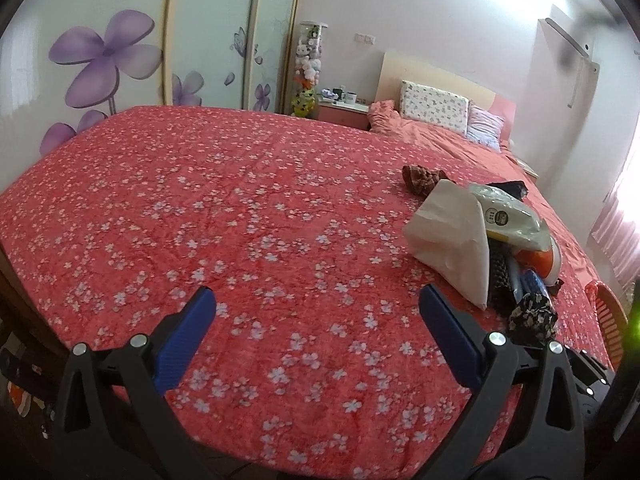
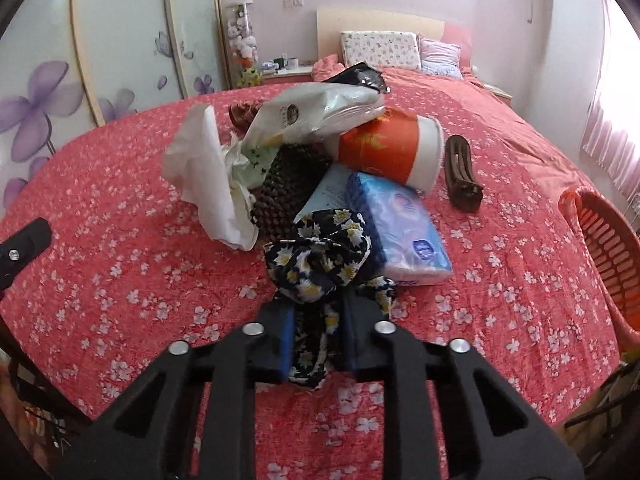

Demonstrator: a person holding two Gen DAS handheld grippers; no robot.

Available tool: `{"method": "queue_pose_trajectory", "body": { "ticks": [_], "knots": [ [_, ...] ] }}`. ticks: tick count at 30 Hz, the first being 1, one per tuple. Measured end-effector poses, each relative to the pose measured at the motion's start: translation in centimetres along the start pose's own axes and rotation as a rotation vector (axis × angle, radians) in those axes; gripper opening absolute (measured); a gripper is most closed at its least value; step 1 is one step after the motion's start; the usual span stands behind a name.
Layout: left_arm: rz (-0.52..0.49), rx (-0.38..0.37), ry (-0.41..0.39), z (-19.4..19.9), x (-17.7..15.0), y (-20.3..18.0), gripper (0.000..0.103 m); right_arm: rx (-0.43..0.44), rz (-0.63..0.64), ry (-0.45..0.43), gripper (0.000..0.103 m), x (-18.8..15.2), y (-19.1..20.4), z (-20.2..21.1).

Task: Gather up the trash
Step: 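Grasp the black-and-white floral cloth with the right gripper while the left gripper approaches the white tissue, then grasp the white tissue with the left gripper while the right gripper holds the floral cloth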

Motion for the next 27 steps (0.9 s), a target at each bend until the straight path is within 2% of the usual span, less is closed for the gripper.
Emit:
{"method": "queue_pose_trajectory", "body": {
  "ticks": [7, 13, 16, 20, 27],
  "knots": [
    [-0.034, -0.071, 0.025, -1.1, 0.6, -3.5, 0.098, 0.074, -0.042, -0.092, 0.012, 1.8, -1.8, 4.5],
    [-0.085, -0.124, 0.054, -2.5, 0.8, -8.3, 0.098, 0.055, -0.085, -0.178, 0.012, 3.7, -4.6, 7.7],
    [-0.112, -0.123, 0.068, -3.8, 0.8, -10.7, 0.096, 0.015, -0.116, -0.195, 0.012, 4.0, -6.9, 8.1],
    [-0.140, -0.091, 0.082, -5.5, 0.8, -12.5, 0.088, -0.030, -0.157, -0.186, 0.012, 3.7, -9.1, 7.8],
    [-0.111, -0.061, 0.152, -8.5, 0.9, -13.1, 0.073, -0.064, -0.201, -0.163, 0.012, 3.0, -12.2, 6.8]
  ]
}}
Point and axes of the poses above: each gripper's, at about its wrist camera, not at the fingertips, and z roughly against the way its jaws point, y to its left, x to its top, the point moved 6 cm from there along -z, roughly the way its jaws point, and after that the axes turned 2 degrees about z, right-handed, at the moved point
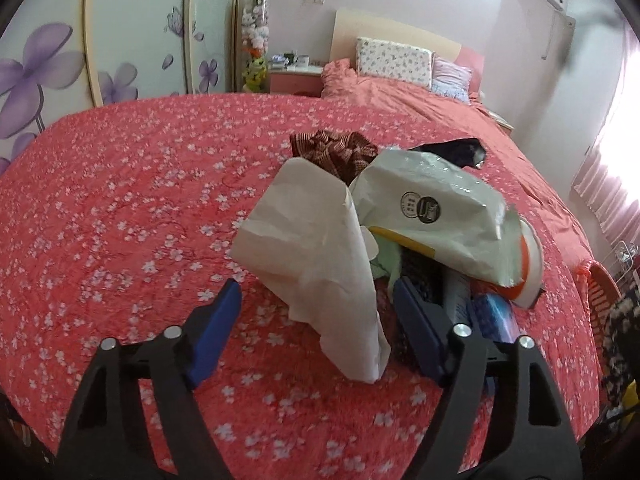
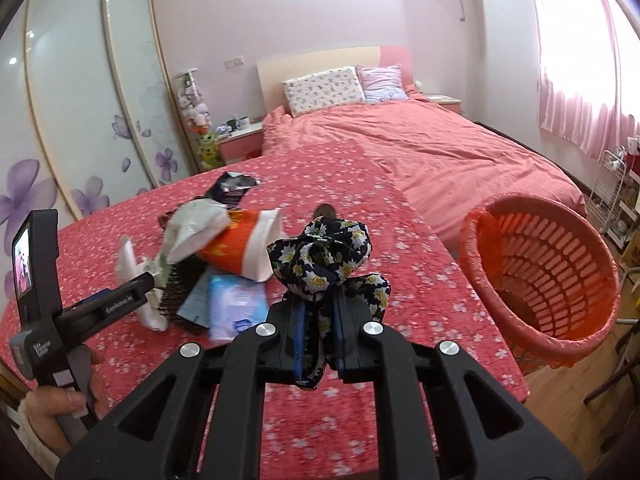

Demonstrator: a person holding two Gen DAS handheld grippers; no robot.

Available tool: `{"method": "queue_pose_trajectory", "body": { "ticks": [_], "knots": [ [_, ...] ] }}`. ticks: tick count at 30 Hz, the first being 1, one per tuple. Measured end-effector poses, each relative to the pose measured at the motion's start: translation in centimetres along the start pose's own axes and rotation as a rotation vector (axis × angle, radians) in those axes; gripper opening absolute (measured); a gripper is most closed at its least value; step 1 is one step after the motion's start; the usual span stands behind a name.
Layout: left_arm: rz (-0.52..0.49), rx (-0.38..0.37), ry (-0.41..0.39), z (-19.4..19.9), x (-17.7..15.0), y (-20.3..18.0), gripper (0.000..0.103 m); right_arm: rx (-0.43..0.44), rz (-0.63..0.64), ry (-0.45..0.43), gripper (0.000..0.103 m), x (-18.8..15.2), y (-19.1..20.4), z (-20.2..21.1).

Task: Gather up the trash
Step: 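Grasp the white tissue with the left gripper while the right gripper holds the floral cloth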

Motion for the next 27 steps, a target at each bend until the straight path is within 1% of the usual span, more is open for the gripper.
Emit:
{"method": "queue_pose_trajectory", "body": {
  "ticks": [1, 3, 5, 8, 10, 13, 14, 15, 16, 17, 19, 20, 23, 27],
  "knots": [
    [0.004, 0.007, 0.011, -0.4, 0.0, 0.0, 0.072, -0.003, -0.007, 0.005, 0.012, -0.1, -0.3, -0.2],
    [0.009, 0.016, 0.032, -1.0, 0.0, 0.2, 0.064, -0.008, -0.014, 0.010, 0.012, -0.3, -0.8, -0.6],
    [0.020, 0.014, 0.054, -1.5, -0.1, 0.5, 0.061, -0.013, -0.020, 0.014, 0.012, -0.4, -1.1, -0.6],
    [0.031, 0.002, 0.060, -1.6, -0.1, 1.0, 0.059, -0.021, -0.028, 0.016, 0.012, -0.6, -1.7, -0.7],
    [0.025, 0.008, 0.062, -1.7, -0.2, 1.3, 0.059, -0.025, -0.036, 0.018, 0.012, -0.7, -2.1, -0.8],
    [0.017, -0.005, 0.073, -1.9, -0.1, 1.5, 0.058, -0.027, -0.046, 0.020, 0.012, -0.9, -2.7, -0.8],
    [0.012, -0.017, 0.076, -1.9, -0.2, 1.5, 0.053, -0.028, -0.048, 0.019, 0.012, -0.9, -2.8, -0.8],
    [0.008, -0.038, 0.075, -1.8, -0.2, 1.4, 0.043, -0.029, -0.050, 0.017, 0.012, -0.8, -3.0, -0.7],
    [0.005, -0.051, 0.073, -1.7, -0.2, 1.3, 0.042, -0.031, -0.051, 0.015, 0.012, -0.8, -3.1, -0.7],
    [-0.002, -0.050, 0.067, -1.5, -0.2, 1.3, 0.037, -0.032, -0.052, 0.012, 0.012, -0.7, -3.2, -0.5],
    [-0.015, -0.057, 0.057, -1.2, -0.2, 1.2, 0.031, -0.037, -0.053, 0.005, 0.012, -0.6, -3.4, -0.2],
    [-0.020, -0.062, 0.053, -1.1, -0.1, 1.1, 0.025, -0.040, -0.053, 0.000, 0.012, -0.5, -3.6, 0.0],
    [-0.021, -0.070, 0.051, -0.7, 0.1, 1.3, 0.021, -0.050, -0.056, -0.009, 0.012, -0.3, -3.9, 0.4],
    [-0.024, -0.074, 0.030, 0.6, 0.3, 2.1, 0.020, -0.059, -0.061, -0.021, 0.012, -0.1, -4.4, 0.8]
  ]
}}
Point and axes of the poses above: each gripper's, at about its wrist camera, not at the fingertips, and z roughly against the way its jaws point, y to its left, x to its top, the point moved 6 cm from there along -z, roughly the way its jaws point, and after that the axes turned 2 degrees about z, right-handed, at the moved point
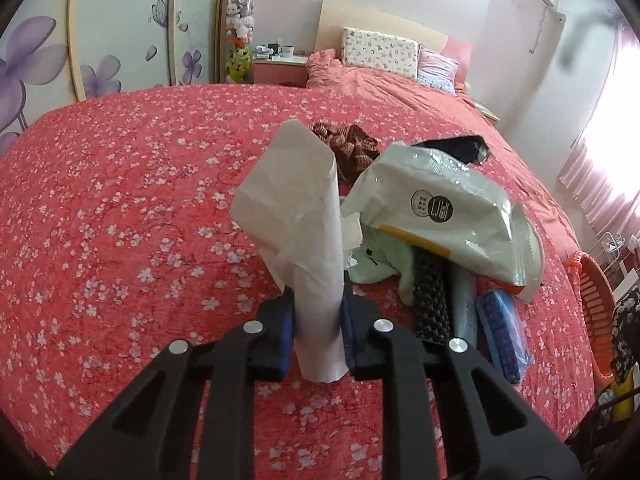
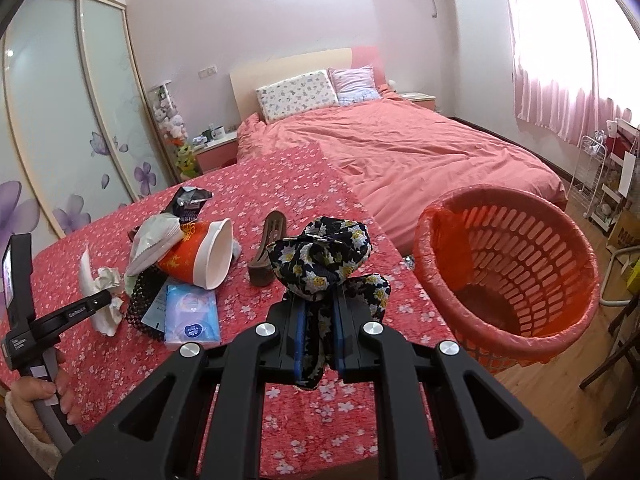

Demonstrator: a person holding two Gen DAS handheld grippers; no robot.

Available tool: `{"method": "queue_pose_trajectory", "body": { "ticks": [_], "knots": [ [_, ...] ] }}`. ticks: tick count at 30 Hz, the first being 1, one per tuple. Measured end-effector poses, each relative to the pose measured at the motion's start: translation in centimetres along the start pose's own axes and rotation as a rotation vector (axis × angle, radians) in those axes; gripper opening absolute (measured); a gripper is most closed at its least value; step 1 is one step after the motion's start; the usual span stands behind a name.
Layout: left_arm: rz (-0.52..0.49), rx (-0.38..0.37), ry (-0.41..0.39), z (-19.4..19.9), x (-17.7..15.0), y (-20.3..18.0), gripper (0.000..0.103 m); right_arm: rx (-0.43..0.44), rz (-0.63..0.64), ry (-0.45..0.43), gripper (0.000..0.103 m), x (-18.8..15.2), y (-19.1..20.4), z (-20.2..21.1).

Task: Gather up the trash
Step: 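Grasp the white tissue with the left gripper while the right gripper holds the floral cloth, then carry both items to the orange basket and open both grippers to drop them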

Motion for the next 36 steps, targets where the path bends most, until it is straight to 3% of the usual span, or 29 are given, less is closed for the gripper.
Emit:
{"method": "queue_pose_trajectory", "body": {
  "ticks": [10, 18, 28, 36],
  "knots": [
    [-0.057, -0.062, -0.085, 5.8, 1.6, -3.4, 0.020, -0.017, -0.021, -0.044, 0.012, 1.0, -2.0, 1.5],
    [-0.154, -0.190, -0.132, 10.0, 1.7, -11.5, 0.020, -0.076, -0.058, -0.085, 0.012, 1.8, -5.6, 2.5],
    [-0.288, -0.372, -0.075, 9.4, -0.5, -23.3, 0.020, -0.191, -0.116, -0.130, 0.012, 3.0, -11.7, 3.0],
    [-0.379, -0.478, -0.028, 7.7, -3.6, -30.0, 0.020, -0.244, -0.181, -0.127, 0.012, 2.8, -15.9, 1.7]
  ]
}}
Point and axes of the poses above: each gripper's, at about its wrist camera, not at the fingertips, and z roughly against the way its jaws point, y to its left, x to its top, the point moved 6 cm from there along -z, roughly the way its jaws point, and after that the axes turned 2 degrees about z, right-handed, at the moved point
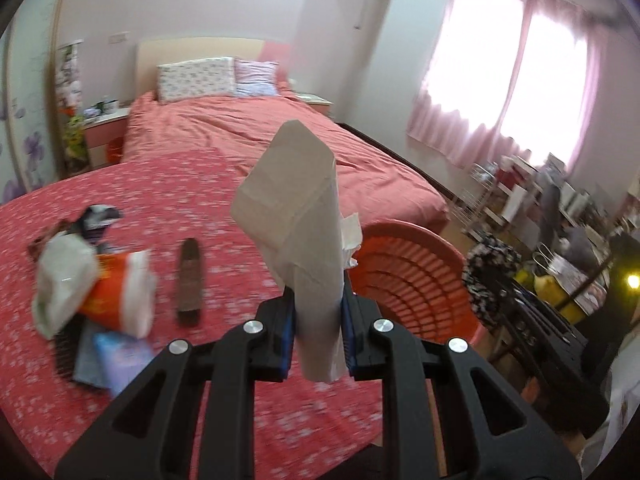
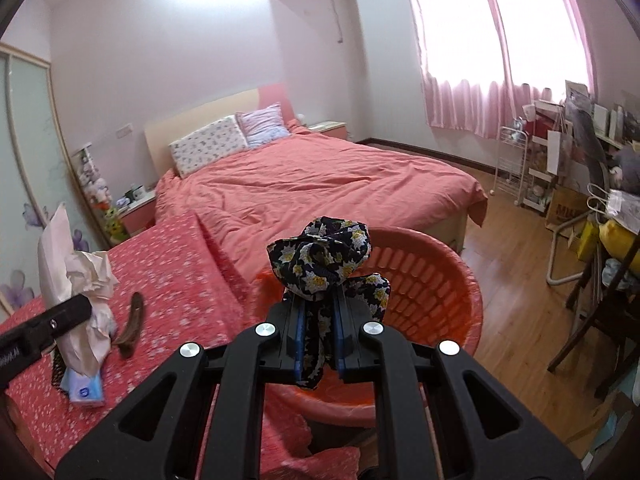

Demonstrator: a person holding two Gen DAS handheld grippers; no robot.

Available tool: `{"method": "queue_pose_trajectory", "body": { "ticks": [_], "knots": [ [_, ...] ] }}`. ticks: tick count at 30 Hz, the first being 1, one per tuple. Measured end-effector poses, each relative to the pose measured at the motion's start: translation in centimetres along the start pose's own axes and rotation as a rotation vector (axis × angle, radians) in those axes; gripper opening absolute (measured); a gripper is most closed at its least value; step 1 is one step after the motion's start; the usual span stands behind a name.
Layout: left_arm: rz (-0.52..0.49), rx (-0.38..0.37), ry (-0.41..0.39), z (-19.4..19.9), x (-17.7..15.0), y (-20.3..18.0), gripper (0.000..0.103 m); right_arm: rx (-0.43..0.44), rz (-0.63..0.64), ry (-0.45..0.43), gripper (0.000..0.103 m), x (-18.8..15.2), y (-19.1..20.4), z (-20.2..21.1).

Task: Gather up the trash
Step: 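Carry both items to the orange basket and open both grippers to drop them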

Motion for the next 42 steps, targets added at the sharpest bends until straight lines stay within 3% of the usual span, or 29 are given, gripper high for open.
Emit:
{"method": "queue_pose_trajectory", "body": {
  "ticks": [10, 19, 22, 24, 26, 33, 42],
  "knots": [
    [-0.072, -0.146, 0.071, -5.8, -0.6, -6.0, 0.020, -0.001, -0.062, 0.006, 0.012, 0.2, -3.2, -1.4],
    [-0.087, -0.193, 0.142, -10.9, -1.3, -8.2, 0.021, 0.030, -0.128, 0.004, 0.013, 1.2, -4.6, -2.8],
    [-0.073, -0.178, 0.174, -12.5, -1.6, -8.1, 0.029, 0.038, -0.135, 0.004, 0.022, 1.2, -4.8, -3.4],
    [-0.071, -0.165, 0.184, -13.2, -1.8, -7.9, 0.045, 0.036, -0.138, 0.006, 0.034, 1.3, -5.2, -3.6],
    [-0.071, -0.147, 0.185, -13.6, -2.0, -7.6, 0.052, 0.033, -0.138, 0.011, 0.038, 1.2, -5.3, -3.8],
    [-0.034, -0.077, 0.191, -13.5, -1.9, -4.9, 0.059, -0.008, -0.127, 0.011, 0.051, 1.1, -5.6, -3.3],
    [-0.013, 0.009, 0.152, -10.3, -1.4, -1.8, 0.065, -0.054, -0.098, -0.009, 0.057, 2.0, -5.4, -1.9]
  ]
}}
Point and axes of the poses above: each gripper's, at about its wrist camera, not at the fingertips, and z roughly against the way its jaws point, y to its left, x to its top, the point moved 6 cm from there along -z, roughly the way its jaws point, and after that the axes turned 2 degrees about z, right-handed, at the moved point
